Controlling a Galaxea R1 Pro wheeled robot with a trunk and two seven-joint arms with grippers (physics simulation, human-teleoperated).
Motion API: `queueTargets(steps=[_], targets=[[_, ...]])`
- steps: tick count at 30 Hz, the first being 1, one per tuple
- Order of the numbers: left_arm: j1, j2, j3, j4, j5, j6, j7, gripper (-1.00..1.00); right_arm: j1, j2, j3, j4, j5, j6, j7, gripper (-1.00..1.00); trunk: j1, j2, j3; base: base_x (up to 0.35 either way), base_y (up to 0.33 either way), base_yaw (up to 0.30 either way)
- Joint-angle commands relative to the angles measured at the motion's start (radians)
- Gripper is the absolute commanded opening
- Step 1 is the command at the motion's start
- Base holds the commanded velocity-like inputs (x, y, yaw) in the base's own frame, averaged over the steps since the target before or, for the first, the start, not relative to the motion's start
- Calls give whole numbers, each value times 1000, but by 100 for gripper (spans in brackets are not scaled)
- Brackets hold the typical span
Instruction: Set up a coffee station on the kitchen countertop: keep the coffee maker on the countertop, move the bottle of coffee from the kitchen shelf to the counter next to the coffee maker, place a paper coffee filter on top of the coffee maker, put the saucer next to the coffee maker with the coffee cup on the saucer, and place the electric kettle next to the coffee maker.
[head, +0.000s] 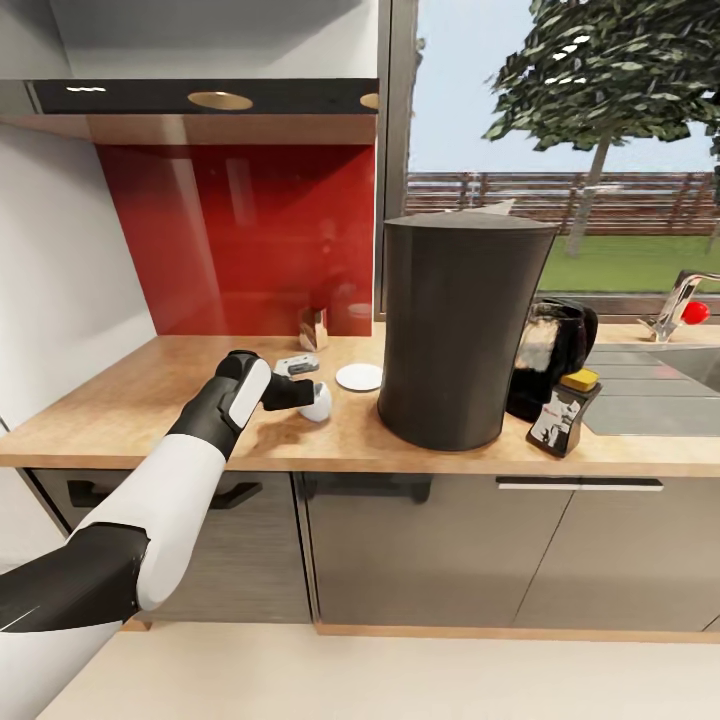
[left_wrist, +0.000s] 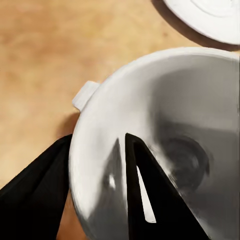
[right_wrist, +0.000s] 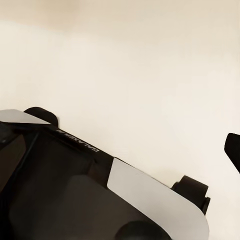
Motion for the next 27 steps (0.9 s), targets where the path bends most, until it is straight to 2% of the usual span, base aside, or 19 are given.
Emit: queueTargets(steps=[1,17,27], targets=[[0,1,-3,0,-23,5,11,-100,-1,-1,8,1,-6,-7,0,100,0,0,-1,0,0,0],[0,0,-4,-1,-23,5,10,-100,-1,-1,8,1,-6,-8,0,100,0,0,5,0,0,0],[0,-24,-4,-4,-23,5,10,-100,-1,-1,8,1,-6,-9,0,100,0,0,20,0,0,0]])
